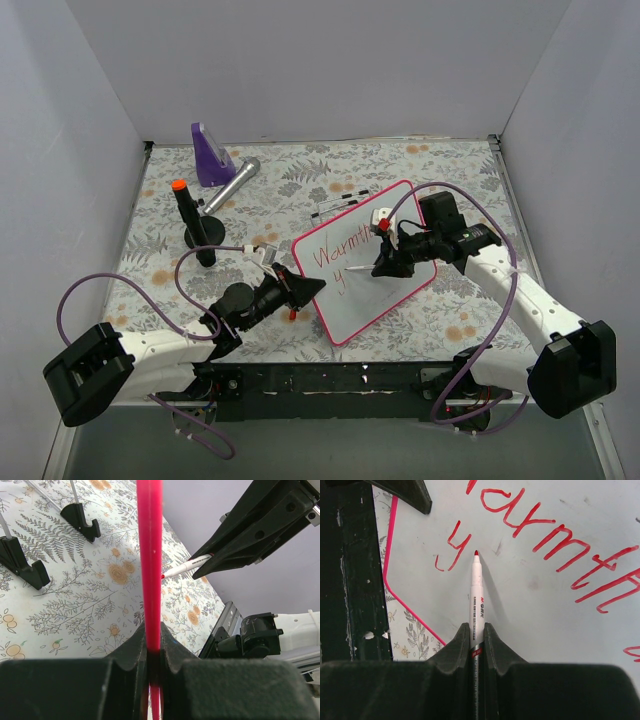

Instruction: Write a sentence on the whiteboard

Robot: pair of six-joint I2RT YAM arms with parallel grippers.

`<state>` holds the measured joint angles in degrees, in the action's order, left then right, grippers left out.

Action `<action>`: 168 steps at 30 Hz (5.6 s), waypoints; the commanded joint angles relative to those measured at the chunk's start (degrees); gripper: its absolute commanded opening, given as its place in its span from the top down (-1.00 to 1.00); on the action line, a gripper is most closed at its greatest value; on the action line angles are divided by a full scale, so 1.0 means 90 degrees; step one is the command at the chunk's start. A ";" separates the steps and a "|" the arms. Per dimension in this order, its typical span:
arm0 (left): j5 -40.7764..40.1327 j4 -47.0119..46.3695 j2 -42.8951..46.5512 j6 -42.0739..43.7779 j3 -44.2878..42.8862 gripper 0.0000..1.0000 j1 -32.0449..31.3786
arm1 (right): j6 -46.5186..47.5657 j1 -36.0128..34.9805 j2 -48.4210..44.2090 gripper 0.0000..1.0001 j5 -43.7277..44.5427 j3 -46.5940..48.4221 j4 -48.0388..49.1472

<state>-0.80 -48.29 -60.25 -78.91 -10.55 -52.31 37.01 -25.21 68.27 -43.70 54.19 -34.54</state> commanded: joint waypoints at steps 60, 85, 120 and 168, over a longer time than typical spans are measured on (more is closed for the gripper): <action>0.0079 -0.0503 0.0112 0.0116 -0.0059 1.00 -0.0017 | 0.0086 0.0194 -0.0105 0.97 0.0188 -0.0328 0.0069; 0.0274 -0.0611 -0.0093 0.0087 -0.0098 1.00 -0.0017 | -0.0148 0.0057 0.0237 0.97 -0.0183 0.0277 0.0176; 0.0235 -0.0562 0.0034 0.0096 -0.0020 1.00 -0.0017 | -0.0021 0.0672 -0.0076 0.97 -0.0369 -0.0025 0.0118; 0.0264 -0.0630 -0.0044 0.0106 -0.0029 1.00 -0.0017 | -0.0099 0.0819 0.0041 0.97 -0.0037 -0.0016 0.0303</action>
<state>-0.08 -49.65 -61.52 -79.20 -10.44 -52.29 37.21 -18.33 67.96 -45.23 51.03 -34.52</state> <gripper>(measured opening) 0.055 0.163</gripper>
